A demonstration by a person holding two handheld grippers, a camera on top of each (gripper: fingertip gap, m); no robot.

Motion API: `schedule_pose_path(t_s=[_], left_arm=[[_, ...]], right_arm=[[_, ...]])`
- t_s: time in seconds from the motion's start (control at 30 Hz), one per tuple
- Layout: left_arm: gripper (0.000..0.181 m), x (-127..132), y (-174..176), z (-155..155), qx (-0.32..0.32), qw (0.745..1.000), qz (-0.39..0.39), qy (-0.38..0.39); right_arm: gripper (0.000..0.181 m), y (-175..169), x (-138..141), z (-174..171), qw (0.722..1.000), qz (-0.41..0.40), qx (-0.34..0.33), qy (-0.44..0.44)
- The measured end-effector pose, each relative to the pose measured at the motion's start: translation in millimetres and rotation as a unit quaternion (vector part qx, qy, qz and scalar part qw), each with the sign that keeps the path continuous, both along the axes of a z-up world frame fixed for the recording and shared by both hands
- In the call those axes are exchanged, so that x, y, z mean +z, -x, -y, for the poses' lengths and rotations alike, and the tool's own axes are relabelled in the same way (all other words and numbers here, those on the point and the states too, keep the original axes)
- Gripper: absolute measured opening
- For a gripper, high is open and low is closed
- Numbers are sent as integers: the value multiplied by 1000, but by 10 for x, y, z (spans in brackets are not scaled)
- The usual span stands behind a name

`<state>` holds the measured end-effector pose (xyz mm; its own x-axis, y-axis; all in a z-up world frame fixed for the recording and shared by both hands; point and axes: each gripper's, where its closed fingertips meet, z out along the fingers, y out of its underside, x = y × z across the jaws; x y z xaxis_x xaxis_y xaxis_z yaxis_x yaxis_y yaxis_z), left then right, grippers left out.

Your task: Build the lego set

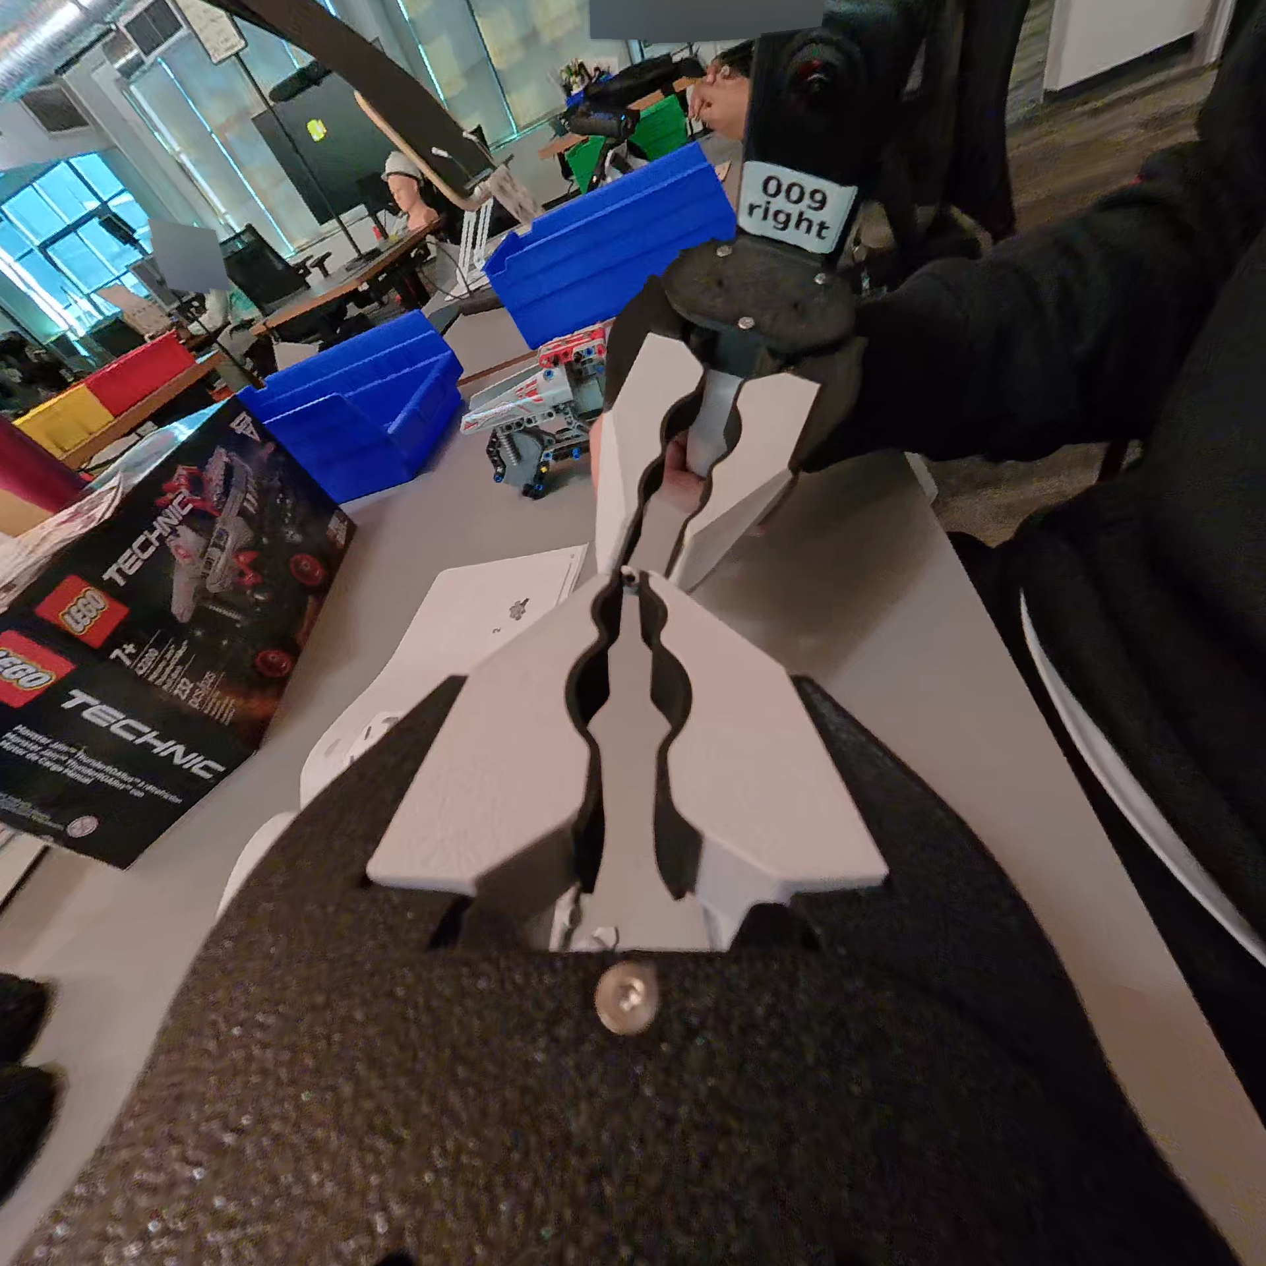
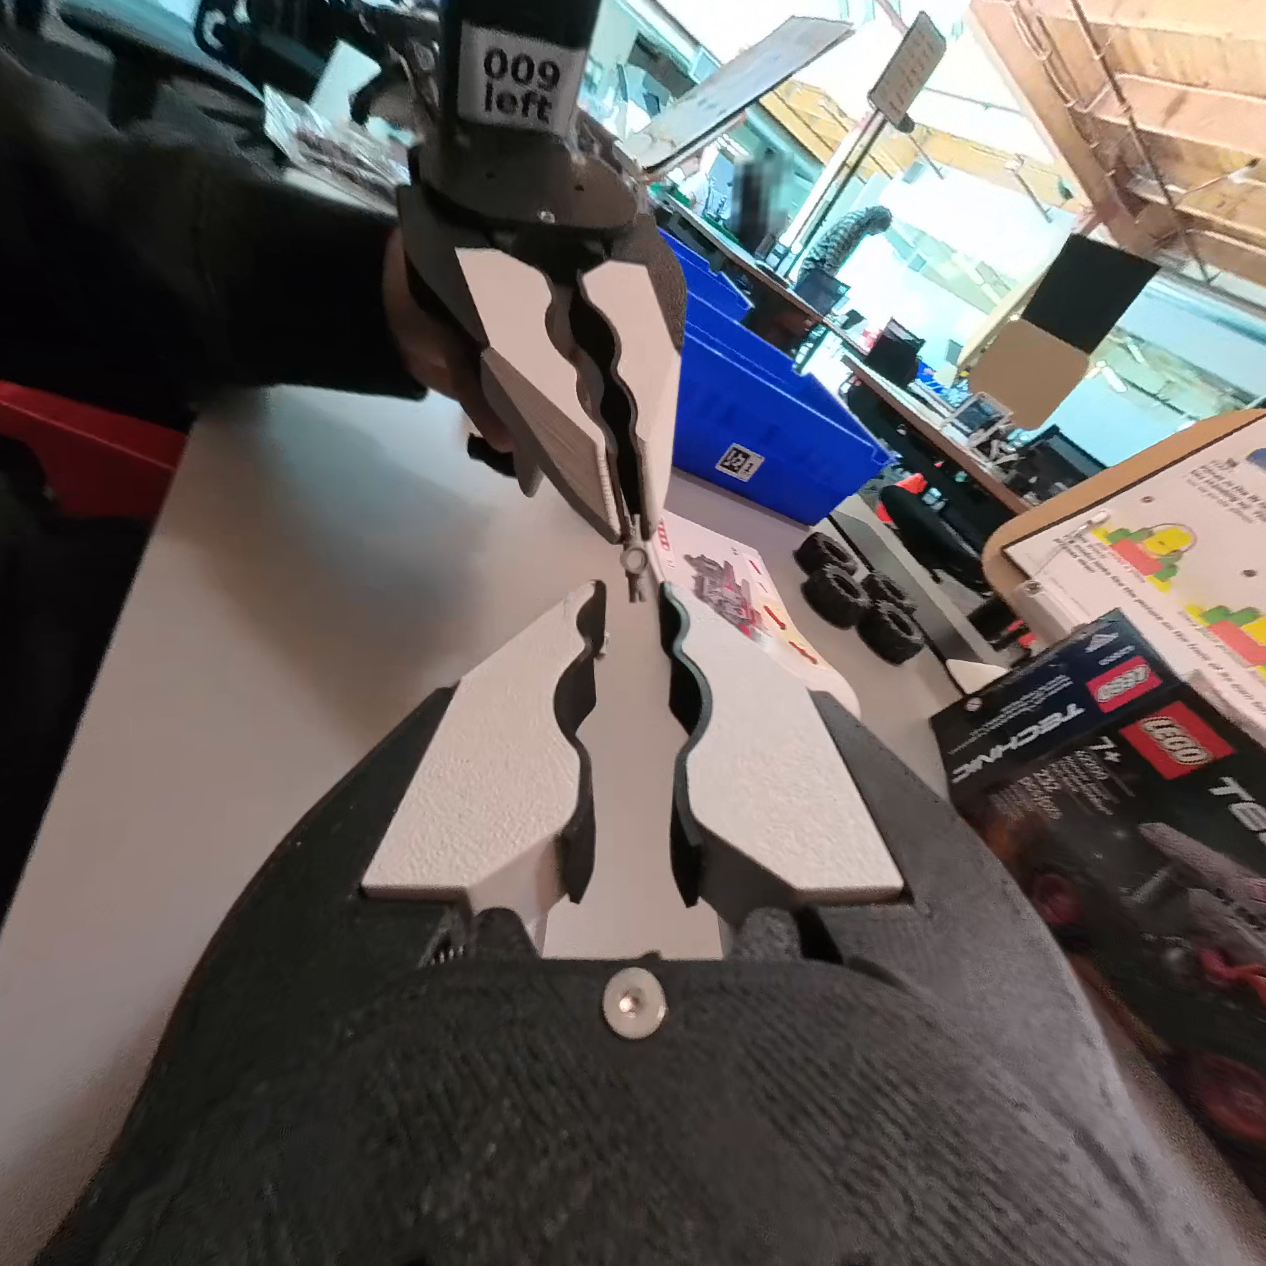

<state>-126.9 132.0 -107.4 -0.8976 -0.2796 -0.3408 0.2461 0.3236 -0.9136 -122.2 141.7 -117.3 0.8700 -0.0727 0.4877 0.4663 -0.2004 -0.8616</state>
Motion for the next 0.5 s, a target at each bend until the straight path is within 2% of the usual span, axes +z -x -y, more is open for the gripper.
schedule_pose_path(t_s=[0.1, 0.27, 0.37, 0.5], left_arm=[[2, 10, 19, 19, -12, 1000, -6, 13], [3, 94, -6, 20, -9, 999, -6, 49], [11, 112, -8, 27, -19, 996, -42, 79], [6, 204, 31, 62, -39, 989, -57, 131]], right_arm=[[3, 18, 7, 17, 1000, -21, 8, 2], [3, 0, 65, 24, 999, -35, 1, -20], [3, 14, 128, 8, 997, -64, 8, -52], [3, 72, 228, -23, 991, -93, 24, -90]])
